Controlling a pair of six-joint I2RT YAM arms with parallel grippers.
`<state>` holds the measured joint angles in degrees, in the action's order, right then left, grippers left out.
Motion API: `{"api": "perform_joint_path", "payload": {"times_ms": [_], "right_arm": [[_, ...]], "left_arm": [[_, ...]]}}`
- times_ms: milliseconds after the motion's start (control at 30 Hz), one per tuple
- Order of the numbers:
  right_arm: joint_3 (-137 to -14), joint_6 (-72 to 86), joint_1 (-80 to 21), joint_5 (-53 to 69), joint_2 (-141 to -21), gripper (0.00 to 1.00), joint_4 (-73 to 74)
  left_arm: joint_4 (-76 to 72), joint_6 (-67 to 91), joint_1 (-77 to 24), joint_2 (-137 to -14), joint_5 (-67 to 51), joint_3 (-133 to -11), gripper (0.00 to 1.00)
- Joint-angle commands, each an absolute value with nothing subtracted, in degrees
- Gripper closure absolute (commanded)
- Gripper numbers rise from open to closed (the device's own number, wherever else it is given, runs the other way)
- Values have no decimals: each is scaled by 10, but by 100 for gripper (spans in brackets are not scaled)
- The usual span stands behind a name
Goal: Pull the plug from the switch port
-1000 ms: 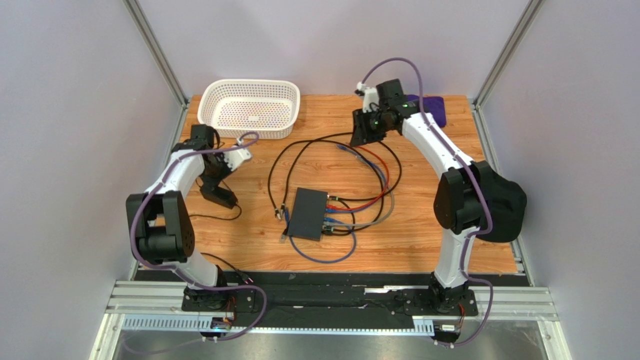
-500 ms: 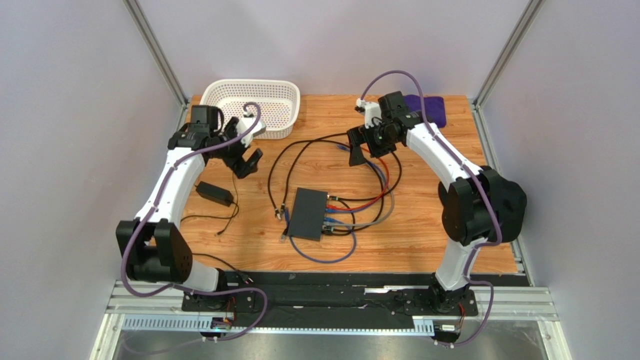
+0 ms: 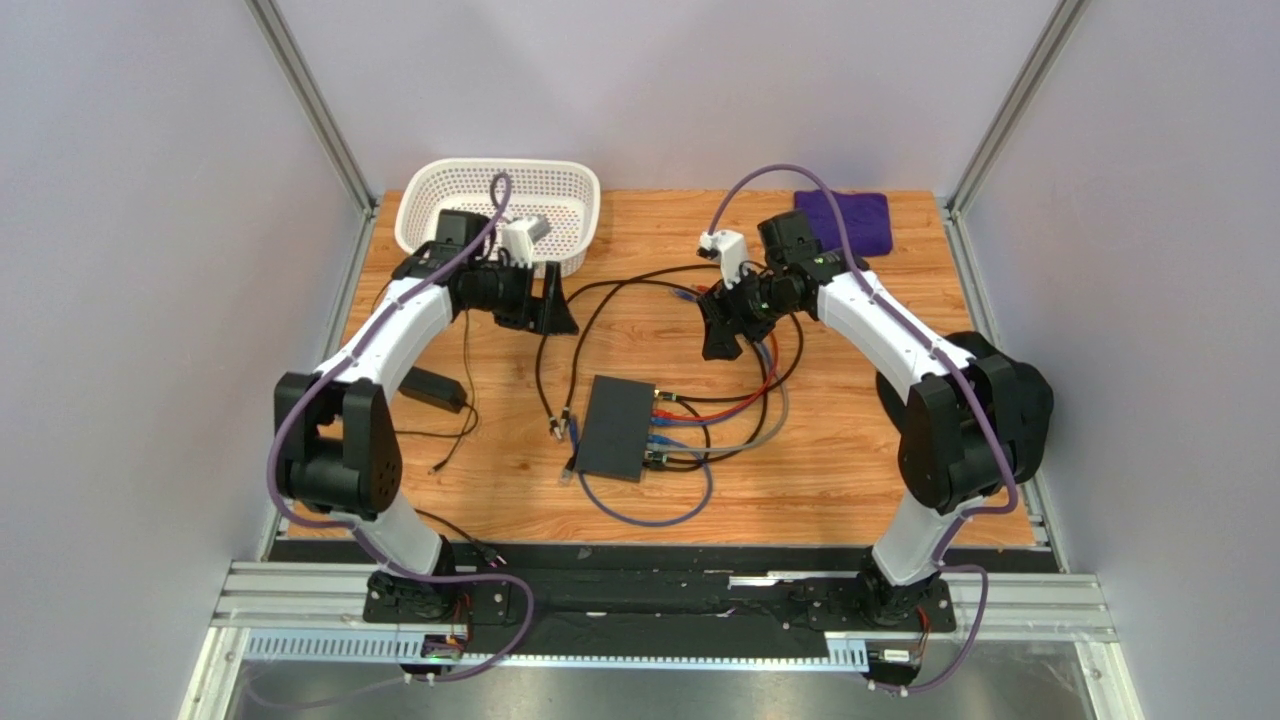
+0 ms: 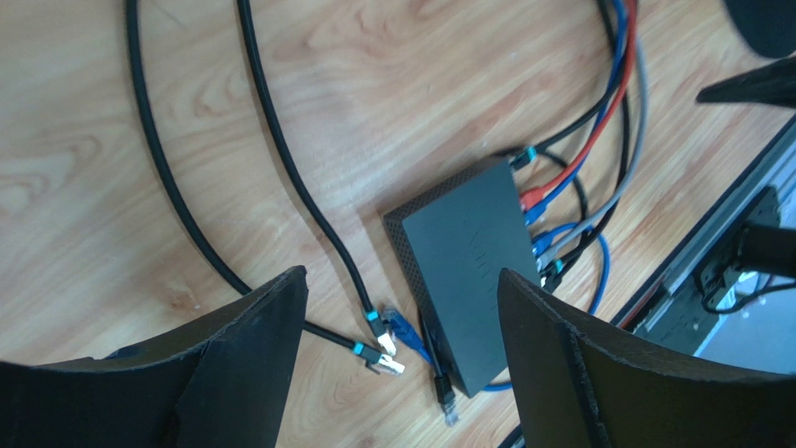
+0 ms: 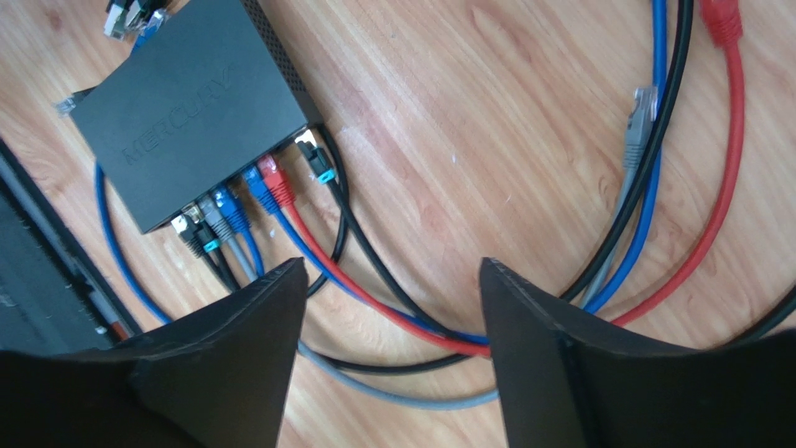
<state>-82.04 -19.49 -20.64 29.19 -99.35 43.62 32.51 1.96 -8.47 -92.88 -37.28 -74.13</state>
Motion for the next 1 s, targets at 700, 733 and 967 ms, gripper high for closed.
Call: {"api": "perform_joint_path", "payload": {"times_ms": [700,733,967], "right_arm": [[-947,-281,-225,520,-1224,42,562],[-950,-281,-224,530,-1230,42,563],[-976,-268,-223,555,-1273,42,563]], "left_arm": [[359,-16,-159,-1106,-425,-773,45],[360,-14,-159,-1107,-426,-771,46],[377,-32,-162,-1126,-383,-773,44]]}}
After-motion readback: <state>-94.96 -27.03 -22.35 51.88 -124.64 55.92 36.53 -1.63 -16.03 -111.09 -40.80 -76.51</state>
